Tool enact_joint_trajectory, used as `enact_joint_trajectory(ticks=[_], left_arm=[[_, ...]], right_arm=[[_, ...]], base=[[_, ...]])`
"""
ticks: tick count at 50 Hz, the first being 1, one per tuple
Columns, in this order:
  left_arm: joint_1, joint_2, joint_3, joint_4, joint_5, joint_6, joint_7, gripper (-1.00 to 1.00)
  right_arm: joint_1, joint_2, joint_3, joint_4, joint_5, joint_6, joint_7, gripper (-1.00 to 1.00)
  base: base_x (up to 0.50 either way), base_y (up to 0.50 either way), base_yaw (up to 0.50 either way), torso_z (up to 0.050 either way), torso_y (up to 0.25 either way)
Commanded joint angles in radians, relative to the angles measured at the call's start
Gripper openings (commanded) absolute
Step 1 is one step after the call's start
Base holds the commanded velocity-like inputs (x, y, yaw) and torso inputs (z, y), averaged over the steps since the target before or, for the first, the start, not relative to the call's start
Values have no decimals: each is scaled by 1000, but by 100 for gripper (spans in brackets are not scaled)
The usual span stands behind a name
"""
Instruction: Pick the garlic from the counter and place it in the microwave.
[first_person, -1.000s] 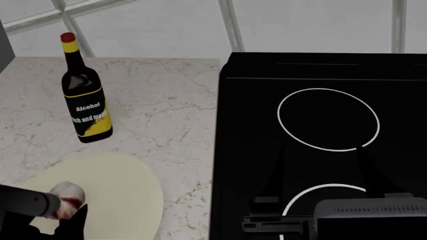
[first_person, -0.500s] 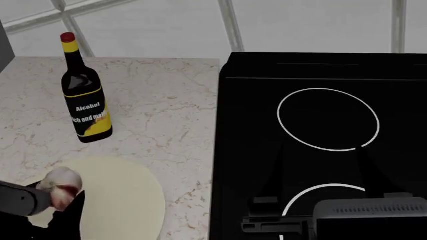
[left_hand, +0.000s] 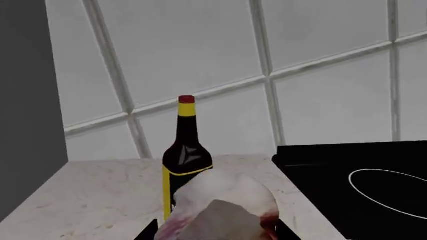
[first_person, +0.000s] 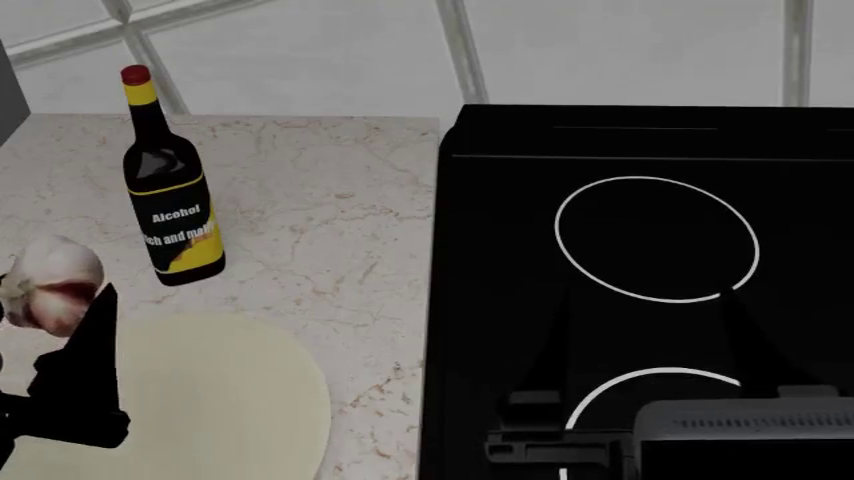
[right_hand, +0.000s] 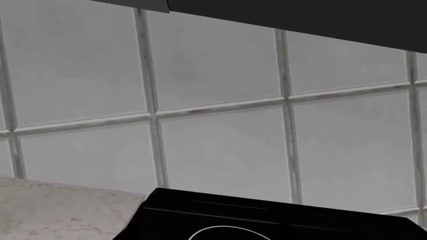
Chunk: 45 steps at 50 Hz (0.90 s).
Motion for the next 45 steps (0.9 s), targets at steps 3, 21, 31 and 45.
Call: enact_joint_trajectory(ticks=[3, 21, 31, 45], left_arm=[[5, 20, -12, 12, -3, 71, -26, -100], [9, 13, 17, -1, 28, 99, -24, -100], [10, 11, 26, -1, 31, 99, -30, -100], [5, 12, 43, -8, 32, 98, -35, -100]], right_arm=[[5, 2, 1, -5, 3, 2, 8, 100], [11, 8, -13, -6, 2, 17, 15, 100], [-7, 11, -11, 1, 2, -8, 16, 100], [-26, 9, 15, -3, 32, -26, 17, 100]], base=[[0, 0, 0, 0, 0], [-66, 3, 0, 0, 0], [-463, 47, 0, 0, 0], [0, -201, 0, 0, 0]])
